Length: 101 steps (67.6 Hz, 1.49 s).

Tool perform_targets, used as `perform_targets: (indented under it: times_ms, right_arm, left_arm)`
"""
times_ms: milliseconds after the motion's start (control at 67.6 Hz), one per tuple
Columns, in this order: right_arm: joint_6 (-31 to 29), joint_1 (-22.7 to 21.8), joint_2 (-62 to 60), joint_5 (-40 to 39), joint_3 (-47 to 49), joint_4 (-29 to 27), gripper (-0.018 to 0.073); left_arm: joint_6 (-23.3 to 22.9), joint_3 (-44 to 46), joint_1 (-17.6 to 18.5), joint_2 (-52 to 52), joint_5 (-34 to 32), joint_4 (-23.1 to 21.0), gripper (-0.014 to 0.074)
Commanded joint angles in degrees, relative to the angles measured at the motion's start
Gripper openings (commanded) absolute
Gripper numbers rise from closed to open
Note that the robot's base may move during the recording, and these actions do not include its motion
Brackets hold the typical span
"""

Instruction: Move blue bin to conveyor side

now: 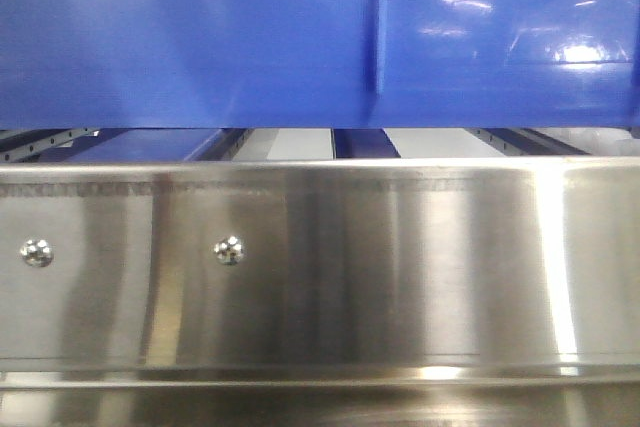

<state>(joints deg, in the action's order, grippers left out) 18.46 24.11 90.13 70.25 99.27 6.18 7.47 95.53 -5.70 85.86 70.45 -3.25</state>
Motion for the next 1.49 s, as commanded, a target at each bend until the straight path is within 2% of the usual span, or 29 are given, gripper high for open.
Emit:
perform_targets:
  times_ms: [0,177,429,828,932,1006,1479]
  right_arm:
    - [-0.3,0.1,0.0,-0.3,0.0,-0.8,-0.007]
    - [-0.3,0.1,-0.7,-0.3,0.0,-0.7,-0.007]
    - [-0.4,0.1,-6.7,-0.3,0.2,0.7,-0.0079]
    - [-2.9,0.1,-16.1,-0.3,0.2,1.3,-0.0079]
    - [-2.9,0.1,-17.6,-0.3,0.2,2.7,-0.0079]
    - [-2.9,0.1,-18.2,-0.3,0.2,3.3,-0.0079]
    - [-2.9,0.1,-18.7,-0.3,0.2,3.4,-0.0079]
  left_arm:
    - [0.2,0.0,-0.1,0.0,-0.5,0.7,-0.0007]
    - [-0.1,0.0,-0.1,-0.5,-0.5,1.0,-0.0009]
    - [-1.1,0.1,1.2,-5.9,-0.5,-1.5,-0.0009]
    - [-7.8,0.1,9.2,-16.2,-0.5,-1.5,-0.0009]
    - [-8.2,0.1,10.7,-17.9,-0.5,-1.5,-0.0009]
    - [-9.5,0.1,10.7,-18.0,-0.5,-1.7,-0.0009]
    - [-9.5,0.1,10.7,-18.0,-0.5,-1.7,-0.0009]
